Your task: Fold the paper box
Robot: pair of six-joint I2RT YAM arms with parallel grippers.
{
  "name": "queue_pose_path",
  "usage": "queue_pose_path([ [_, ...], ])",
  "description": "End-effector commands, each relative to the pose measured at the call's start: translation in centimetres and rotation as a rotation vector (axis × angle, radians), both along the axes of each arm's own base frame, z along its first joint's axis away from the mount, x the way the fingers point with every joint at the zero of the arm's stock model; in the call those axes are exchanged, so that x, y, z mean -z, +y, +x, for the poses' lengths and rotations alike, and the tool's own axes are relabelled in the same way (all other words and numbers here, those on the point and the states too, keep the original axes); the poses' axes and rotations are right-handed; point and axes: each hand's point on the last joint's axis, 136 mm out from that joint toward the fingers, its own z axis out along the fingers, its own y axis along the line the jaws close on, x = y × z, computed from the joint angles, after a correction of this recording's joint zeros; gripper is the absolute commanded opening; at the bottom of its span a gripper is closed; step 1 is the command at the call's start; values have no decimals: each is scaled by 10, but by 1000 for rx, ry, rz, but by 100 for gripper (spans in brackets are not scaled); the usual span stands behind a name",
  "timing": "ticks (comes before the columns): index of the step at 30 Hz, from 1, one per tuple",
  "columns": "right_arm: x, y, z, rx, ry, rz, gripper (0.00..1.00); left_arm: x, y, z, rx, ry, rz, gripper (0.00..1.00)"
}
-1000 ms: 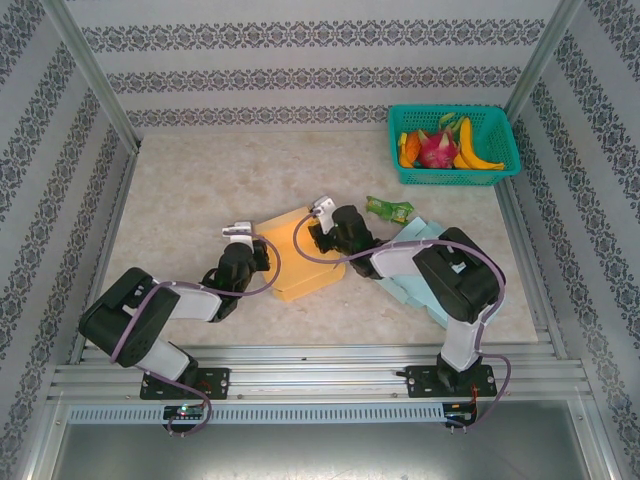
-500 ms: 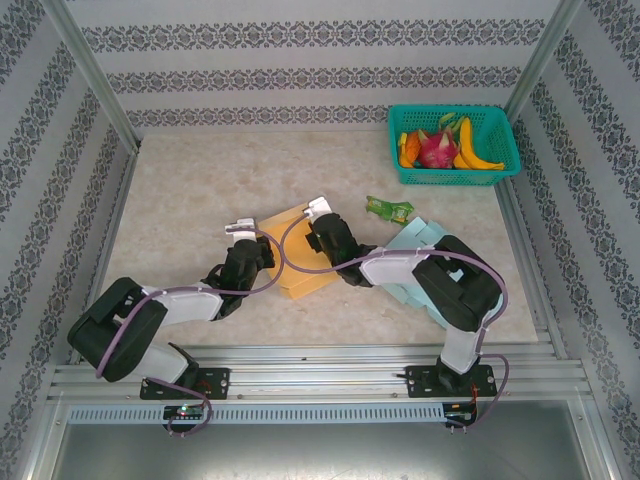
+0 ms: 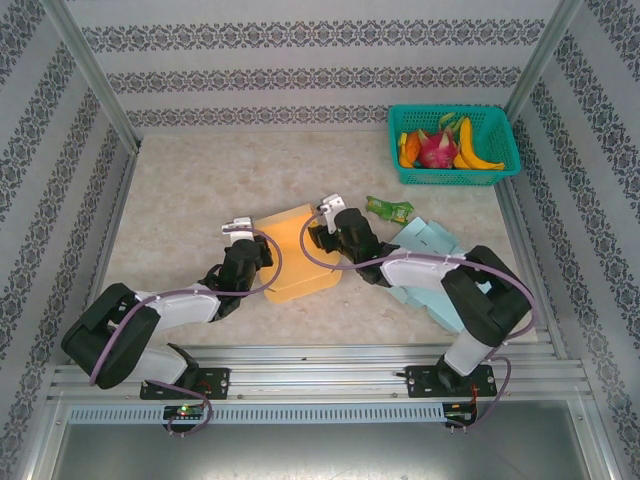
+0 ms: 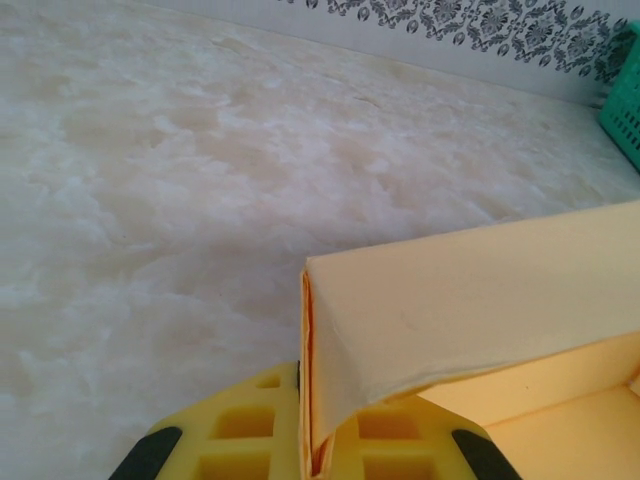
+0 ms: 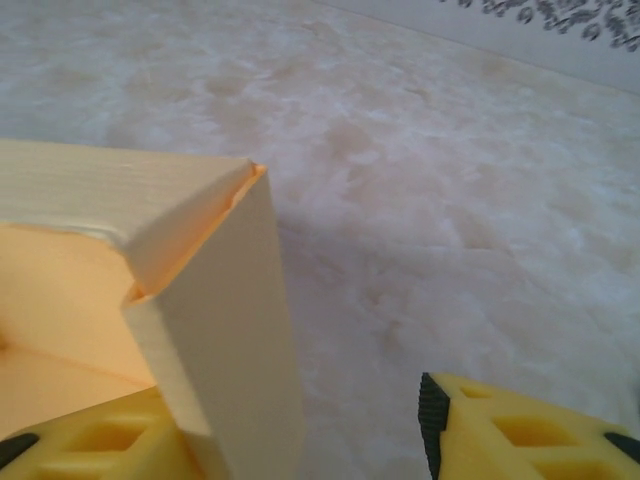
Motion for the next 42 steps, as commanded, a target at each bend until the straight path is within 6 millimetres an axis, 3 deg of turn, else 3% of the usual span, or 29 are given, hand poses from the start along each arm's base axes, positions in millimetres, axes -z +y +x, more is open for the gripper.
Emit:
queue_pose_path([
  [1,-13,6,-22,-88,49,93,58,-4,1,6,-2,-43,44,0],
  [6,-35,1,-32,-104,99,211,60,-4,-14,12,77,-87,72,0],
  [12,-44,-18,-7,2,169,287,62,1,-32,17,181,-153,118,0],
  [20,-22,-12,10,20,225,303,59,16,-36,22,196,-197,177,0],
  [32,31,-28,2,57,257,202,47,37,-49,21,253,-190,228,0],
  [38,47,-34,-4,88,242,151,47,38,-51,23,252,-190,224,10],
  [42,43,-36,-5,110,214,133,47,33,-52,22,256,-191,218,19],
])
